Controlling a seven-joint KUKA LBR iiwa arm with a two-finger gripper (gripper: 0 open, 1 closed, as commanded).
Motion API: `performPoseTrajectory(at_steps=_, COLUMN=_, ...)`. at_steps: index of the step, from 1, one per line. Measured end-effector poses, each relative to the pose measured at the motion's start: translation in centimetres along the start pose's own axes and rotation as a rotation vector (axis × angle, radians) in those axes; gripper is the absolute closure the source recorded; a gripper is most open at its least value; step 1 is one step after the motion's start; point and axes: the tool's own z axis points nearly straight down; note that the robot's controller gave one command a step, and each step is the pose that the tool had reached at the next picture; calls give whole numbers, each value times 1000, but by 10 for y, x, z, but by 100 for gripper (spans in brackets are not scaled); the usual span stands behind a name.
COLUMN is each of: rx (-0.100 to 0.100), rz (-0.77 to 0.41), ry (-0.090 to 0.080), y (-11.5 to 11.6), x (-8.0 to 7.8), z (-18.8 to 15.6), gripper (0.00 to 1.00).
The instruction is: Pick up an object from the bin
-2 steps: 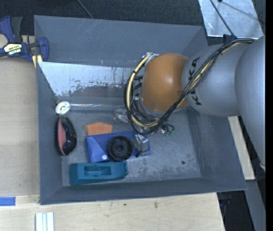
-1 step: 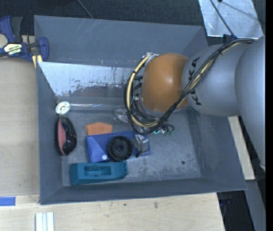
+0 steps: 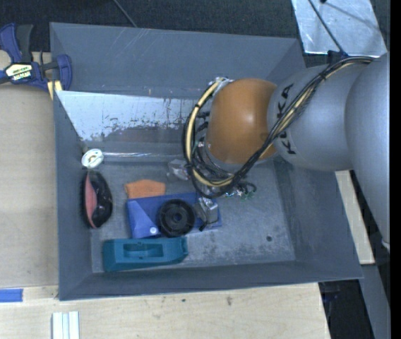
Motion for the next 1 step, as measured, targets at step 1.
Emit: performPoseTrajectory(at_steps=1, rx=0, rz=-11, ry=0, y=0, x=0, z=0, gripper=0)
